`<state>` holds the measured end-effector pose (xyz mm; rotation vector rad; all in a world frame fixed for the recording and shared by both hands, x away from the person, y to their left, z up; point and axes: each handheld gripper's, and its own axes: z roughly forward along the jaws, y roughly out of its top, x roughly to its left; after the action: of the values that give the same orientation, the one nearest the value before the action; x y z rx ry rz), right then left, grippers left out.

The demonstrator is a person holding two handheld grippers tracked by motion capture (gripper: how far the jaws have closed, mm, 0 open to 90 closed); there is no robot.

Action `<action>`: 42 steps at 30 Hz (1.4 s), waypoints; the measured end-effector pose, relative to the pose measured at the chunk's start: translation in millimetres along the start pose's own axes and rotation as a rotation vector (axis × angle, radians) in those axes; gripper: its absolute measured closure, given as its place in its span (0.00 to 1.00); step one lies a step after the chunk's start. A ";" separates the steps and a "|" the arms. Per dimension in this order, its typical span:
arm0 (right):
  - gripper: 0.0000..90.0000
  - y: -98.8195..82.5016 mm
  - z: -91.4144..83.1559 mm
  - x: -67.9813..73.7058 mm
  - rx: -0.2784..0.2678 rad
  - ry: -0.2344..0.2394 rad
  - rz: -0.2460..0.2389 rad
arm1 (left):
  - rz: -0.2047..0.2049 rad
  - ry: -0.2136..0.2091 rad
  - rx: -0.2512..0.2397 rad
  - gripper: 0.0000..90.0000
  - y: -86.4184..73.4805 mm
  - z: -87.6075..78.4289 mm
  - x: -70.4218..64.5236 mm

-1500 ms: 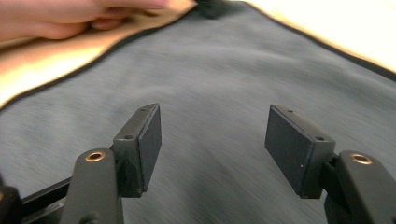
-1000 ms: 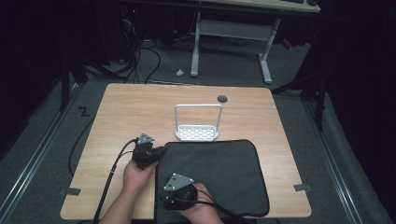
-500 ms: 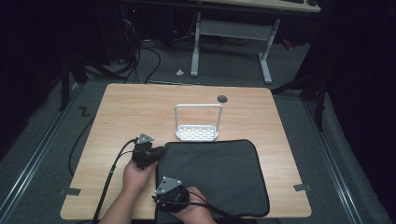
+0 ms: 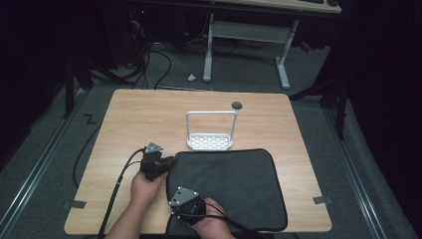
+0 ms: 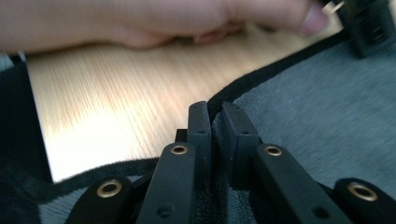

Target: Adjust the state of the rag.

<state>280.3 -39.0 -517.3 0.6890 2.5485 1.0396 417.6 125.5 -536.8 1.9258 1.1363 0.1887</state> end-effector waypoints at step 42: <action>0.92 79.2 5.2 40.5 -0.230 0.015 -0.049 | -0.207 0.051 -0.176 0.93 -3.3 -97.5 56.5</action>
<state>273.7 35.0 -468.1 0.5554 2.3931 1.2982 397.8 228.5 -495.4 1.6457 1.3000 0.2183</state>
